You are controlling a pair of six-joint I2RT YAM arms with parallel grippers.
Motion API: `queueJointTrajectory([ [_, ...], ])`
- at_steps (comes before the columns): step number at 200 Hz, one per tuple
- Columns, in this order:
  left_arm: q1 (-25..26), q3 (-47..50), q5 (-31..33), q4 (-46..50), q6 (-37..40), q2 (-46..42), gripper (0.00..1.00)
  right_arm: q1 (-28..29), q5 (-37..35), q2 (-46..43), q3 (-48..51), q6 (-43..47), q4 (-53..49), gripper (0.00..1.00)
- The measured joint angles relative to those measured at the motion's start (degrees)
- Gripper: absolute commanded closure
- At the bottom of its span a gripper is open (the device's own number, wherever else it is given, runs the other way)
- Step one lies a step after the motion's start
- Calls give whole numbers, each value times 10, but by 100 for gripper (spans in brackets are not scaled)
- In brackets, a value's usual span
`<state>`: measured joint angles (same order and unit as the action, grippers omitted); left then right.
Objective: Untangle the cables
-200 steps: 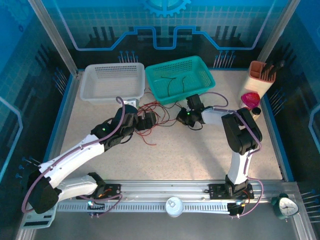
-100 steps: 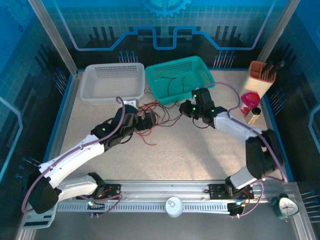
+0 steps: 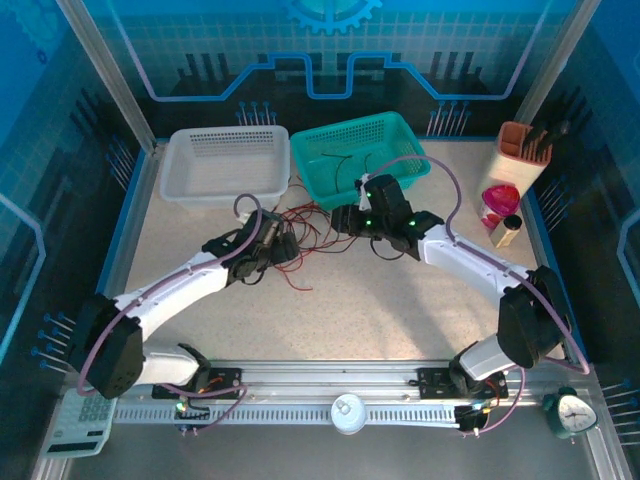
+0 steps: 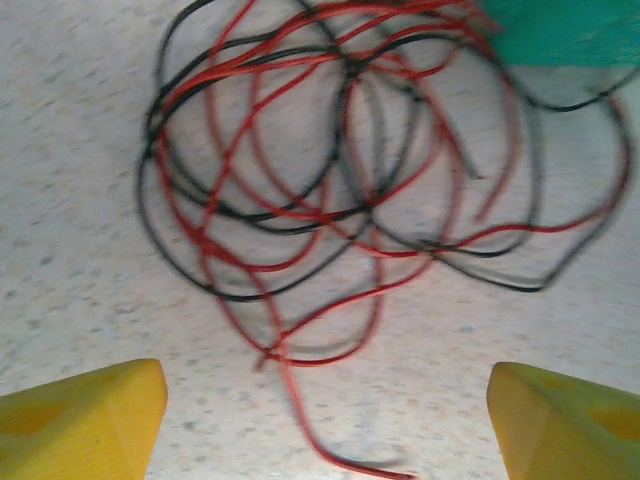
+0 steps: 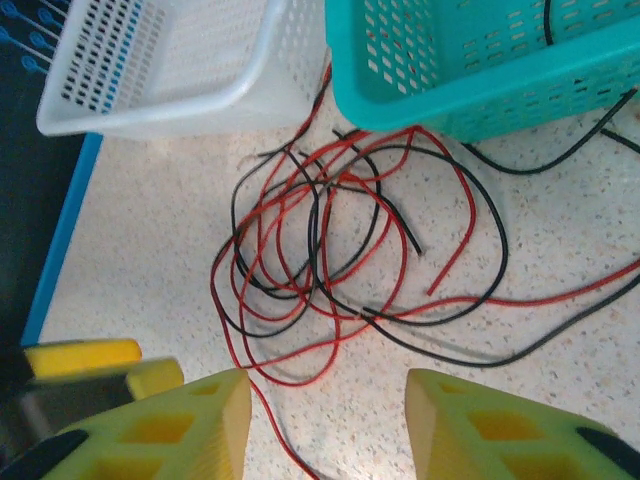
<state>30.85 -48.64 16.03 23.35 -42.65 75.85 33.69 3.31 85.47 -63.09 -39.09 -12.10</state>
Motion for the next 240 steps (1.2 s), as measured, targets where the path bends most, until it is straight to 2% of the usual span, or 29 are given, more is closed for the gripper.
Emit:
queueJointTrajectory([
  [16, -17, 14, -1, 3, -16, 2, 28, 0, -4, -1, 10, 2, 0, 51],
  [32, -31, 18, -3, 3, -33, 10, 30, 1, -12, -4, 22, 5, -7, 51],
  [42, -35, 17, -3, -1, -38, 21, 35, 4, -17, -6, 25, 8, -14, 50],
  [105, -36, -45, -2, -5, -40, 149, 43, 28, -40, -37, 28, 30, -26, 49],
  [128, -36, -64, 3, -5, -38, 170, 47, 30, -47, -46, 34, 34, -31, 49],
  [165, -36, -81, 7, -5, -32, 191, 60, 31, -55, -57, 42, 38, -37, 49],
  [190, -36, -82, 7, -4, -30, 203, 62, 31, -60, -64, 43, 41, -43, 49],
  [212, -35, -82, 7, -4, -25, 206, 69, 31, -62, -66, 43, 42, -45, 49],
  [240, -33, -82, 7, -5, -23, 206, 84, 31, -61, -68, 43, 42, -46, 49],
])
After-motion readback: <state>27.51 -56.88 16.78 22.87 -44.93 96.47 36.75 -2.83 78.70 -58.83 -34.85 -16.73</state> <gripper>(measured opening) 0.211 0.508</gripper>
